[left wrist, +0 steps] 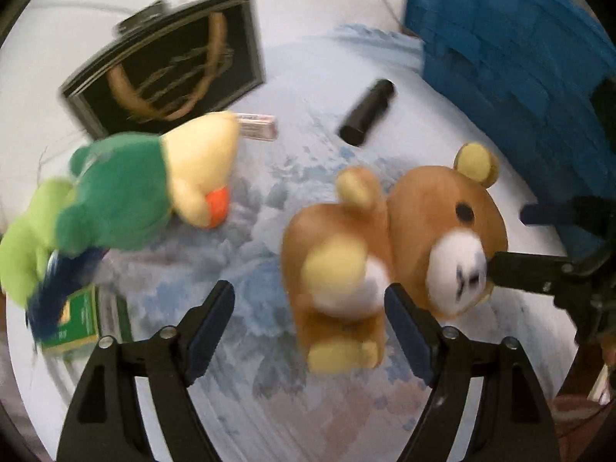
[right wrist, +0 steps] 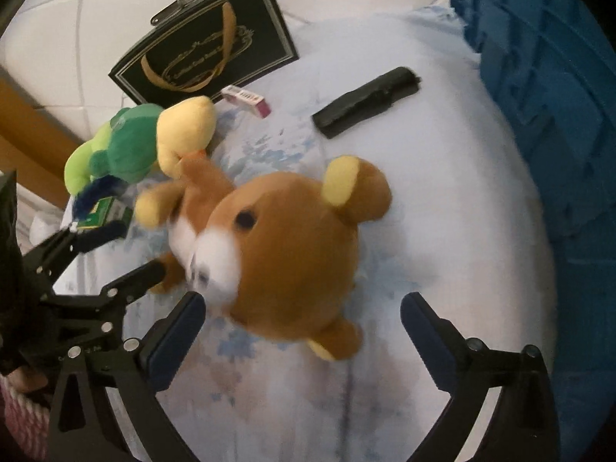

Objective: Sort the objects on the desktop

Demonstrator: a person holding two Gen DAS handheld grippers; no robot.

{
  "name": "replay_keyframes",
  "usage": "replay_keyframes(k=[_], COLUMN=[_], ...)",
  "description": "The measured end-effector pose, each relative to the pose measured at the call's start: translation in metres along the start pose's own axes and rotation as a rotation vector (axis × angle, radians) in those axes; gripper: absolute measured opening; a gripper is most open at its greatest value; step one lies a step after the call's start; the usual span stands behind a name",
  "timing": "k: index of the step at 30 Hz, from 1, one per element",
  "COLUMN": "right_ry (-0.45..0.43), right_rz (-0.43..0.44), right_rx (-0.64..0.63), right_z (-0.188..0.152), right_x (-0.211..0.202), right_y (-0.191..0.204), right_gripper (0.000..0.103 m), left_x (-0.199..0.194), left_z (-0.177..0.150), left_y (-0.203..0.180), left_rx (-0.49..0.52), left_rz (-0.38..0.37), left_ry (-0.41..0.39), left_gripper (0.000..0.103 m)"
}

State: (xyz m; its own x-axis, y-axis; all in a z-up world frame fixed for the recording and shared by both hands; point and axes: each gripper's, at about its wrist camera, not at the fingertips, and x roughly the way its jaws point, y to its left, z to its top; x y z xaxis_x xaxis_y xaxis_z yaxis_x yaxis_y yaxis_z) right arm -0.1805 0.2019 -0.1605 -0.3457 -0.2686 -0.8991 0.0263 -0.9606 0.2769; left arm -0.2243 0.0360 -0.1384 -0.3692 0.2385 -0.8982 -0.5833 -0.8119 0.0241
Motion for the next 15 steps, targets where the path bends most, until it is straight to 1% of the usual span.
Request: replay_keyframes(k=[2,3,4,6,7,8,10,11,13,14,15], right_ry=[0.011,0.018,0.025,0.037,0.044,0.052,0.078,0.098,0.079,0.076,0.078], right_rz=[0.020,0.028,0.039,0.067,0.072,0.090,0.092,0.075,0.012,0.008,0.003], right_rx=[0.012,0.016,0.025,0.052,0.059,0.071,0.061,0.045,0.021,0.022,0.018], right_z=[0.003,0.004,0.006,0.010,0.011,0.013,0.015,0.015,0.017,0.019,0.020], right_x=[0.007,0.011,0.014,0.021,0.023,0.027,0.035,0.041,0.048,0.050,0.052], right_y=[0.004,0.005,0.005,0.002,0.001,0.000,0.002,0.006,0.007,0.005,0.003], right_gripper=[0.103,0.103,0.103,0.103,0.103,0.103,0.103,0.103,0.103,0.103,0.097], left_x=[0.018,0.023,0.035,0.046,0.052,0.053,0.056,0.055,0.054,0.054,0.055], left_z=[0.000,-0.003,-0.004,-0.003,-0.002,-0.002,0.002,0.004,0.009,0.011,0.012], left_y=[-0.011,-0.014,-0.014,-0.010,-0.006,-0.009,-0.007,-0.006,-0.006,-0.008,-0.010], left_rx=[0.062,0.074,0.080,0.068,0.054,0.044,0.028,0.026,0.024,0.024,0.026], left_rz=[-0.007,-0.005,-0.005,-0.018,-0.036,-0.046,-0.076,-0.087,-0.107,-0.113,-0.123], left_ry=[0.043,0.062,0.087,0.105,0.112,0.109,0.097,0.083,0.052,0.047,0.046], left_gripper=[0.085,0.085,0.086,0.087,0.089,0.091,0.092,0.092,0.092,0.089,0.080])
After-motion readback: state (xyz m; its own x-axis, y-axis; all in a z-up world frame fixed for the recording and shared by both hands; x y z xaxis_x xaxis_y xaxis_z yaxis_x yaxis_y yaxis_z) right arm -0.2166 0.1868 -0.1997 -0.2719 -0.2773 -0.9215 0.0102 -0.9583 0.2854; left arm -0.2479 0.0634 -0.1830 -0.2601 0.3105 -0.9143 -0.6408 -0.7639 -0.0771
